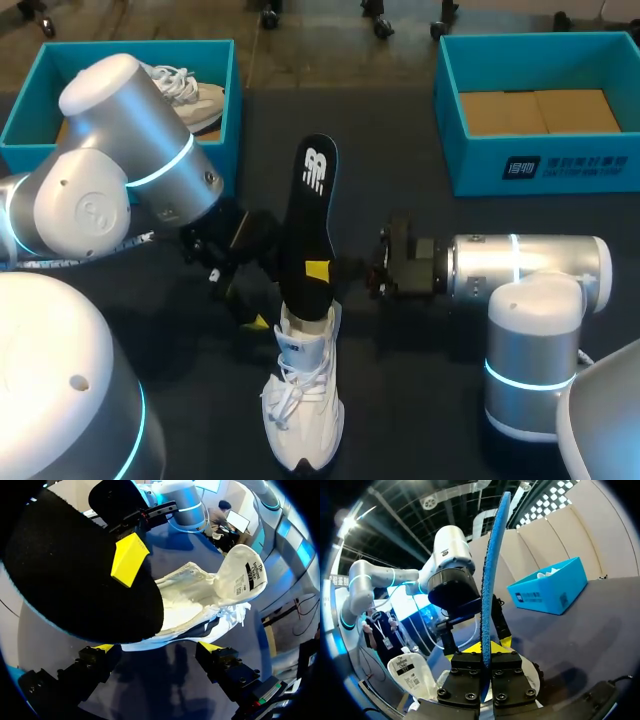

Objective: Take the shoe out of the shoebox, open the shoe tongue, remove and reinsert the insole, then place the shoe into the shoebox

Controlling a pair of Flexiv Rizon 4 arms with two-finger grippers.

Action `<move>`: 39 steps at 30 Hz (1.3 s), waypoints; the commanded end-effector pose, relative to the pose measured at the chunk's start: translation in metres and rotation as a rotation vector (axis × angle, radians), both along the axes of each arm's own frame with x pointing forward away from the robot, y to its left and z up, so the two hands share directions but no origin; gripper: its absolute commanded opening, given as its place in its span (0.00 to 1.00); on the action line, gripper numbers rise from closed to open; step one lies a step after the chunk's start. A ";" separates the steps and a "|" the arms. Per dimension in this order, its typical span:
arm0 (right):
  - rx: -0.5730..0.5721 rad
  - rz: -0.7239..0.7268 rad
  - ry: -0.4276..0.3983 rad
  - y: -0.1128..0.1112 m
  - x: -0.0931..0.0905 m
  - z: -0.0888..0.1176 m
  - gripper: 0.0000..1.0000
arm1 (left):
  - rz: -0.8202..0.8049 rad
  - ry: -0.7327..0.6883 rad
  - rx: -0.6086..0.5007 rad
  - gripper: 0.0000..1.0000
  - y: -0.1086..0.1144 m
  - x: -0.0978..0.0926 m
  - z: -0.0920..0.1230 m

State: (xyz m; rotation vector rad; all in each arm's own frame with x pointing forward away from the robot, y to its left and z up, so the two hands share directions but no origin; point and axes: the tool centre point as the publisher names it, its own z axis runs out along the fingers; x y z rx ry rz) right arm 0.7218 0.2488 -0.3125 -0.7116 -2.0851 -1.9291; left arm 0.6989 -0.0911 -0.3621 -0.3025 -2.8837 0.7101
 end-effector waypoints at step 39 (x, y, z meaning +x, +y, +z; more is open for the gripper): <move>-0.094 -0.066 0.080 0.010 -0.048 -0.035 0.00 | 0.000 -0.002 -0.002 1.00 0.000 -0.001 -0.001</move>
